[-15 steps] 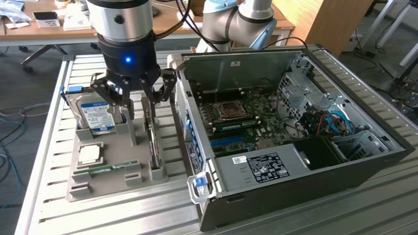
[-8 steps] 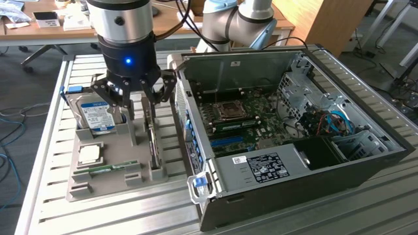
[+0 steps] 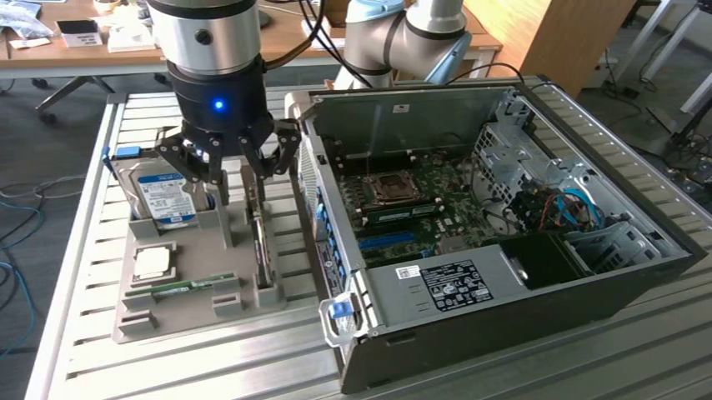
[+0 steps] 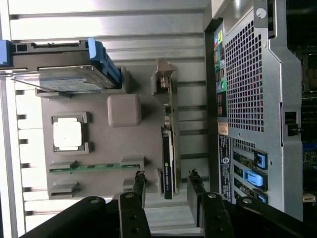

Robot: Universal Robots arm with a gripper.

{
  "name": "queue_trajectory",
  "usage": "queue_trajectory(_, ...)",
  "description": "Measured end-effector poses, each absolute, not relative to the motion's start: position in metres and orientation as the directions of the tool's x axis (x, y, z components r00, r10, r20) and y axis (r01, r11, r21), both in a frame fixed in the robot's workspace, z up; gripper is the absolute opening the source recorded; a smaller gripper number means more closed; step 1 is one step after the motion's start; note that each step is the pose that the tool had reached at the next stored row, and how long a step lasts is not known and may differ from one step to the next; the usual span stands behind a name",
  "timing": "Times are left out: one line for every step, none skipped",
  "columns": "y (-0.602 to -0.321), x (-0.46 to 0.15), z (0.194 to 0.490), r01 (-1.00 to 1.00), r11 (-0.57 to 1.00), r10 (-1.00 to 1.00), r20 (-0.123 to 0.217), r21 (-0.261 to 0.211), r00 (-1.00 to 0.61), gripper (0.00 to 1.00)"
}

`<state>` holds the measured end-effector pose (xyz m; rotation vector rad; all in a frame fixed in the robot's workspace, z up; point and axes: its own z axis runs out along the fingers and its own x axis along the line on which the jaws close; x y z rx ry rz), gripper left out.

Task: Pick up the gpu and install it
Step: 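Pick up the gpu and move the gpu toward the slot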

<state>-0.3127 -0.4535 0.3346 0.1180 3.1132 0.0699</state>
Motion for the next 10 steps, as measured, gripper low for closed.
queue_trajectory(-0.4535,-0.3127,0.3344,0.075,0.996,0.076,-0.024,0.046,-0.997,0.47)
queue_trajectory(-0.4534,-0.3126,0.3339,0.075,0.996,0.076,-0.024,0.046,-0.997,0.47)
queue_trajectory(-0.4535,-0.3126,0.3335,0.075,0.996,0.076,-0.024,0.046,-0.997,0.47)
queue_trajectory(-0.4535,-0.3127,0.3331,0.075,0.996,0.076,-0.024,0.046,-0.997,0.47)
queue_trajectory(-0.4535,-0.3127,0.3327,0.075,0.996,0.076,-0.024,0.046,-0.997,0.47)
queue_trajectory(-0.4535,-0.3127,0.3325,0.075,0.996,0.076,-0.024,0.046,-0.997,0.47)
queue_trajectory(-0.4535,-0.3127,0.3325,0.075,0.996,0.076,-0.024,0.046,-0.997,0.47)
queue_trajectory(-0.4535,-0.3127,0.3325,0.075,0.996,0.076,-0.024,0.046,-0.997,0.47)
queue_trajectory(-0.4535,-0.3127,0.3324,0.075,0.996,0.076,-0.024,0.046,-0.997,0.47)
queue_trajectory(-0.4535,-0.3127,0.3324,0.075,0.996,0.076,-0.024,0.046,-0.997,0.47)
